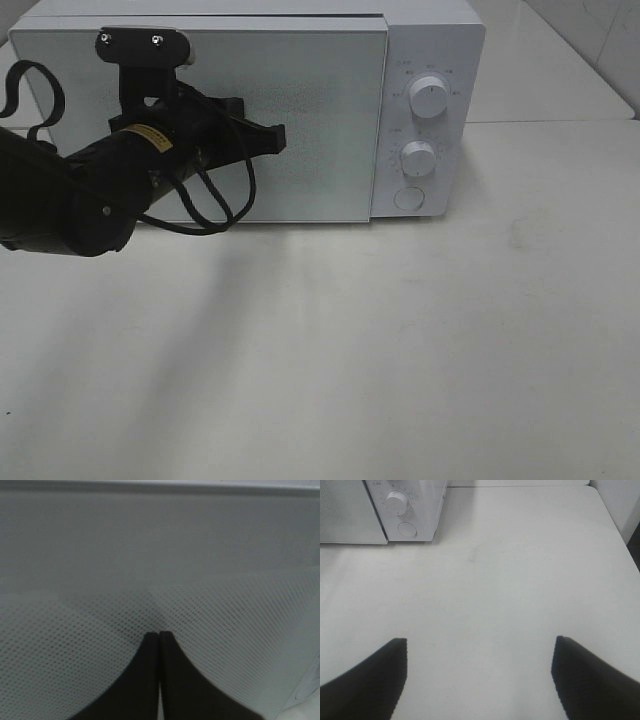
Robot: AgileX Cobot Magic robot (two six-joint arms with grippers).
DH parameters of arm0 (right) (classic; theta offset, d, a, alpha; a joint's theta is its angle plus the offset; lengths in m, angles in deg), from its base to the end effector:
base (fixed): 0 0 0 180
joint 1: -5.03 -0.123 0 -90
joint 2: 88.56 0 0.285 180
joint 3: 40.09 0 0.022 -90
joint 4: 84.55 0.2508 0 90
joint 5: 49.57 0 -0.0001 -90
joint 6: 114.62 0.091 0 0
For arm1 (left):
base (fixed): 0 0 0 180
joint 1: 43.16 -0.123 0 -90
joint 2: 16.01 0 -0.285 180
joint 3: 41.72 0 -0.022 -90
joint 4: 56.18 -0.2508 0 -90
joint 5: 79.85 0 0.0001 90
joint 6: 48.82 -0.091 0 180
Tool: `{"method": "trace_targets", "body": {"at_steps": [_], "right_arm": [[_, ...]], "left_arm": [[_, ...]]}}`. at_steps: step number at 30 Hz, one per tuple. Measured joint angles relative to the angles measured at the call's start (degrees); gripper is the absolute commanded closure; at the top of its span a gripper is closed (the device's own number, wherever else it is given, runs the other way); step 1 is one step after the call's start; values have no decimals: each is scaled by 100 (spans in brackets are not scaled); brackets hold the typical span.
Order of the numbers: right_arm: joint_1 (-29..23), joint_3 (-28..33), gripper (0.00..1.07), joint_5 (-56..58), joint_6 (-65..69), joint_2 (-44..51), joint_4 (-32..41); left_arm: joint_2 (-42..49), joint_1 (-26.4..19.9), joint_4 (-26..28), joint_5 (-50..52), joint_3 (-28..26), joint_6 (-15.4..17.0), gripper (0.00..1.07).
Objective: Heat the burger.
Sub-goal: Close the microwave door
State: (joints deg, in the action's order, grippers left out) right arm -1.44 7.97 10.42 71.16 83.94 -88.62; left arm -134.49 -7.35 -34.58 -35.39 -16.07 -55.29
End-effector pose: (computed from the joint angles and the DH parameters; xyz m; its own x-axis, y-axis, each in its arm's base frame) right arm -0.0055 -0.0063 0.2810 -0.4304 0.0167 -0.9025 -0.0293 0.9990 0.0325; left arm 0.3274 -0.2073 0.1652 -0.2213 -0.0330 -0.9746 0.3291 0.9383 -0.1066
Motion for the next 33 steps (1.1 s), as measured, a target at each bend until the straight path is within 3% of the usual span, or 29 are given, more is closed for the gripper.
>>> {"method": "trace_targets", "body": {"at_steps": [3, 5, 20, 27, 30, 32, 33], "right_arm": [[0, 0, 31, 0, 0, 0, 0], [0, 0, 31, 0, 0, 0, 0], [0, 0, 31, 0, 0, 0, 0], [0, 0, 31, 0, 0, 0, 0], [0, 0, 31, 0, 0, 0, 0], [0, 0, 31, 0, 0, 0, 0], [0, 0, 31, 0, 0, 0, 0]], "left_arm": [[-23, 34, 92, -74, -63, -103, 107], [-138, 126, 413, -229, -350, -447, 107], [-63, 298, 705, -1037, -659, -625, 107], [178, 596, 808, -934, -292, -837, 107], [395, 751, 819, -1037, 34, -859, 100], [670, 785, 814, -1576, 235, -871, 71], [670, 785, 814, -1576, 235, -871, 71]]}}
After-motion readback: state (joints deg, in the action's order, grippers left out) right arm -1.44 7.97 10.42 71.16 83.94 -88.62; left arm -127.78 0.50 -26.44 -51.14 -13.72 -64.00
